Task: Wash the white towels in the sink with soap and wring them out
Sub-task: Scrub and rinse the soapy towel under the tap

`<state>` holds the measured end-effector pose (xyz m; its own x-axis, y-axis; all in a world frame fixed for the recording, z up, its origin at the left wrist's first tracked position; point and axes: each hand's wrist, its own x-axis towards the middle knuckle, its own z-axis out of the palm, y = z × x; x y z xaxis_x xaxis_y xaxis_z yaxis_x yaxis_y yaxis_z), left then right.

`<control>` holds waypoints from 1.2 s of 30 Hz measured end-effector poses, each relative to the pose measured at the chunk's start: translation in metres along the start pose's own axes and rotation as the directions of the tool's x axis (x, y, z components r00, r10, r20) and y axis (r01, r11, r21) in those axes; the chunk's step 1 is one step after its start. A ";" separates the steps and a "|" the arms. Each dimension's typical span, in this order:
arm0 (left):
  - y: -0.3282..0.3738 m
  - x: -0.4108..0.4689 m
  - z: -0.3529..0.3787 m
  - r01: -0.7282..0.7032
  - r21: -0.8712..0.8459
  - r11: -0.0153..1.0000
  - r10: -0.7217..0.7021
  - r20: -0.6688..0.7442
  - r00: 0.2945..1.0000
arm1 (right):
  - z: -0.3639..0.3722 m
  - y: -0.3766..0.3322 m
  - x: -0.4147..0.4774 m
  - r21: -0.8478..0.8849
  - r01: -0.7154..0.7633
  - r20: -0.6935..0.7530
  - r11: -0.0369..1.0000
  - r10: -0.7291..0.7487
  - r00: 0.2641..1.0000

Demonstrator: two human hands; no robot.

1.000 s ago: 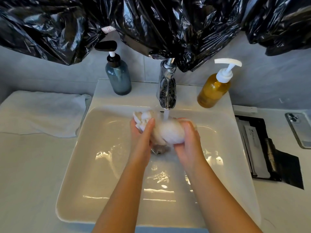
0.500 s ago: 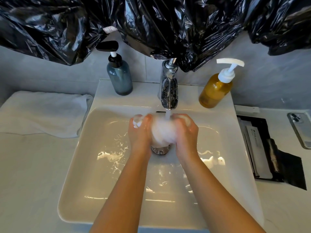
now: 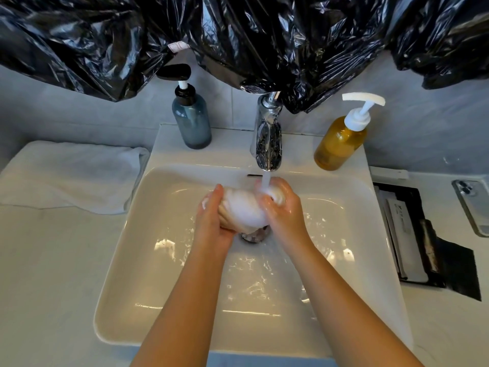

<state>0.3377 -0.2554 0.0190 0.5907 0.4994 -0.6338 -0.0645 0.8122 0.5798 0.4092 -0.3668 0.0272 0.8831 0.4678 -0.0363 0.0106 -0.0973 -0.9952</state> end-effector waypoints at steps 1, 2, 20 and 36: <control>-0.001 -0.002 0.000 -0.088 -0.025 0.996 0.087 -0.035 0.996 | 0.001 0.003 -0.002 0.009 -0.067 -0.005 0.998 0.067 0.998; -0.001 -0.005 0.000 -0.190 -0.026 0.981 0.188 -0.062 0.980 | 0.003 0.004 -0.003 0.055 -0.161 -0.005 0.985 0.161 0.987; 0.013 -0.019 -0.023 -0.034 0.100 0.994 0.008 0.252 0.968 | 0.015 0.003 -0.003 0.677 -0.329 -0.032 0.659 0.473 0.881; 0.038 -0.009 -0.021 -0.229 0.746 0.626 -0.275 0.486 0.830 | 0.007 0.008 0.021 0.564 -0.481 0.135 0.672 0.500 0.856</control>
<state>0.3127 -0.2224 0.0359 0.8985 0.0443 -0.4368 0.4242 0.1690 0.8897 0.4250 -0.3516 0.0178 0.6978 0.4700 -0.5405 -0.6819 0.2048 -0.7022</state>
